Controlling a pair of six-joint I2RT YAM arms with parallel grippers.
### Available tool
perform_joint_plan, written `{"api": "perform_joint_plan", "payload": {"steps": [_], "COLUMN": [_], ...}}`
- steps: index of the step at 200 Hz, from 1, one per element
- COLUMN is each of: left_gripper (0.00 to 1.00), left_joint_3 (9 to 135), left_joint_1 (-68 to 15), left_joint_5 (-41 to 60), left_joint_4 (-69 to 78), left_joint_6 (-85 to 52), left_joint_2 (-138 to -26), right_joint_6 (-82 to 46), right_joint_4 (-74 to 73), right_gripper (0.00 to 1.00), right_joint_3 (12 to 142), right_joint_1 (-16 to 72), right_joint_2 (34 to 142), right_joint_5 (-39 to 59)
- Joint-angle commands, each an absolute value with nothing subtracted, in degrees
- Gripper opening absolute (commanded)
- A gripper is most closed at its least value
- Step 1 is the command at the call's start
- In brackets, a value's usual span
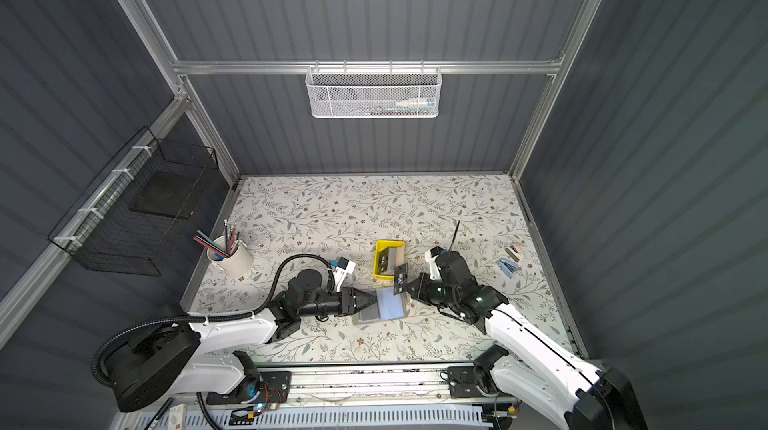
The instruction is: Put the credit cards into the card holder
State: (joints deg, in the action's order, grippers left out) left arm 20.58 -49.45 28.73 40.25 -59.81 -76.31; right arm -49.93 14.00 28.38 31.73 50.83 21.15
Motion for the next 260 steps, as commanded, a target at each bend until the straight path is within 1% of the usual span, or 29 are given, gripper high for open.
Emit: {"api": "perform_joint_plan", "payload": {"steps": [1,31,87,108,156,194,226,260], "left_gripper": [0.31,0.32,0.38,0.39,0.39,0.39,0.40,0.40], "left_joint_3": [19.10,18.50,18.04,17.11,15.38,14.99,14.77,15.12], "left_joint_1": [-50.05,-50.16,-50.43,-50.61,-50.70,-50.67,-50.69,-50.66], "left_joint_5": [30.06,30.61,32.52,32.63,32.65,32.39,31.91,31.90], "left_joint_4": [43.61,43.86,49.02,54.48,72.07,81.31,86.65,87.65], "left_joint_6": [-60.65,-60.91,-63.38,-65.60,-71.45,-74.36,-76.26,-76.78], "left_joint_2": [-74.76,-73.75,-75.75,-77.76,-84.73,-89.98,-92.64,-93.69], "right_joint_6": [-51.27,-51.88,-52.91,-53.77,-56.48,-57.35,-58.34,-59.05], "right_joint_4": [12.91,13.00,11.23,10.01,7.63,7.96,8.26,6.57], "right_gripper": [0.00,0.00,0.00,0.00,0.00,0.00,0.01,0.01], "right_joint_3": [26.37,23.99,22.16,21.80,21.97,22.28,22.24,21.88], "right_joint_1": [32.06,32.07,32.08,32.03,32.04,31.94,31.92,31.93], "right_joint_2": [48.50,45.10,41.85,40.79,38.35,36.62,35.99,36.36], "right_joint_5": [24.26,25.71,28.79,29.57,31.15,31.74,31.53,32.60]}}
